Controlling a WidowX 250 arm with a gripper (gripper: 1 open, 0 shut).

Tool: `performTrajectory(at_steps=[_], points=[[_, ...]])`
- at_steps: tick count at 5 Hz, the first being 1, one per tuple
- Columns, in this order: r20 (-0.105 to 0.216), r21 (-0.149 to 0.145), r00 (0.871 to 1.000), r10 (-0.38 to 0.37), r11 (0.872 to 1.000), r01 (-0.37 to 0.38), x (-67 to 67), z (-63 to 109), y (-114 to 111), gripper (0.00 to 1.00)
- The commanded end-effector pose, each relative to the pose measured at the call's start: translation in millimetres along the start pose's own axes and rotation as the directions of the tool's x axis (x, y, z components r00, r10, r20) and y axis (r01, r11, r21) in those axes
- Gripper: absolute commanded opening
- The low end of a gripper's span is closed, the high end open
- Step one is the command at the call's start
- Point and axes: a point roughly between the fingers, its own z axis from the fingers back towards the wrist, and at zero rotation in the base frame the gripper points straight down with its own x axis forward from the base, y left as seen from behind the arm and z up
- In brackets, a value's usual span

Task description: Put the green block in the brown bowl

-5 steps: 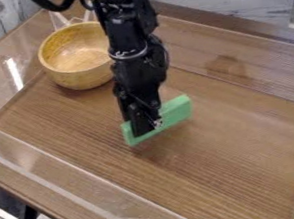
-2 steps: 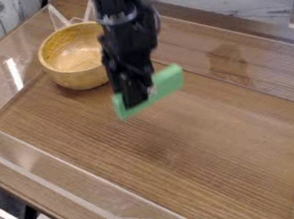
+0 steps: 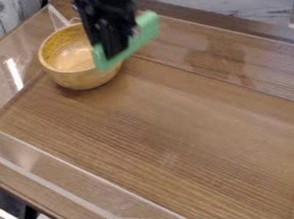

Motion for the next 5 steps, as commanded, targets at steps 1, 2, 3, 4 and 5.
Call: performTrajectory(at_steps=[1, 2, 3, 4, 5], points=[[0.054, 0.033, 0.999, -0.002, 0.999, 0.000, 11.1, 14.9, 34, 0.00], [0.066, 0.039, 0.998, -0.007, 0.999, 0.005, 17.0, 14.0, 62, 0.00], [0.077, 0.044, 0.997, -0.029, 0.999, 0.025, 21.7, 8.9, 77, 0.00], [0.086, 0.048, 0.995, -0.047, 0.998, 0.043, 23.9, 2.1, 86, 0.00], [0.095, 0.047, 0.994, -0.058, 0.997, 0.054, 26.1, -3.3, 93, 0.00]])
